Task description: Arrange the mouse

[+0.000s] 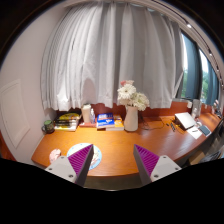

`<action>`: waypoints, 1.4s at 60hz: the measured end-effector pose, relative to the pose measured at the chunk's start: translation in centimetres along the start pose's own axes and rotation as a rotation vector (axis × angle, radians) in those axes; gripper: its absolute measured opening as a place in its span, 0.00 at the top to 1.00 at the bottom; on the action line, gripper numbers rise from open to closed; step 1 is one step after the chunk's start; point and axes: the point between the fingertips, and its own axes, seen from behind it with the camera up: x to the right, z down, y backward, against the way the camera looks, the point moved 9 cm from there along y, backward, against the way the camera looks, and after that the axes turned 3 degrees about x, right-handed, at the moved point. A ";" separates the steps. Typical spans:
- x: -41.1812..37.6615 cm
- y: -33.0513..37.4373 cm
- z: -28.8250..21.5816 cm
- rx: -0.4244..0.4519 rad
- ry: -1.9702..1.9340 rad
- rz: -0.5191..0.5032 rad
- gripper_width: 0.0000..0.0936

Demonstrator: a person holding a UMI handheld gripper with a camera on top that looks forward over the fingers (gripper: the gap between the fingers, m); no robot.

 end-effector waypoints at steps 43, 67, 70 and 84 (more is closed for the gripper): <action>-26.9 -9.2 21.6 -0.394 0.080 -0.293 0.14; -34.6 -20.7 18.6 -0.397 0.070 -0.247 0.16; -34.8 -21.6 18.4 -0.399 0.071 -0.227 0.21; -35.1 -23.2 17.9 -0.412 0.061 -0.167 0.48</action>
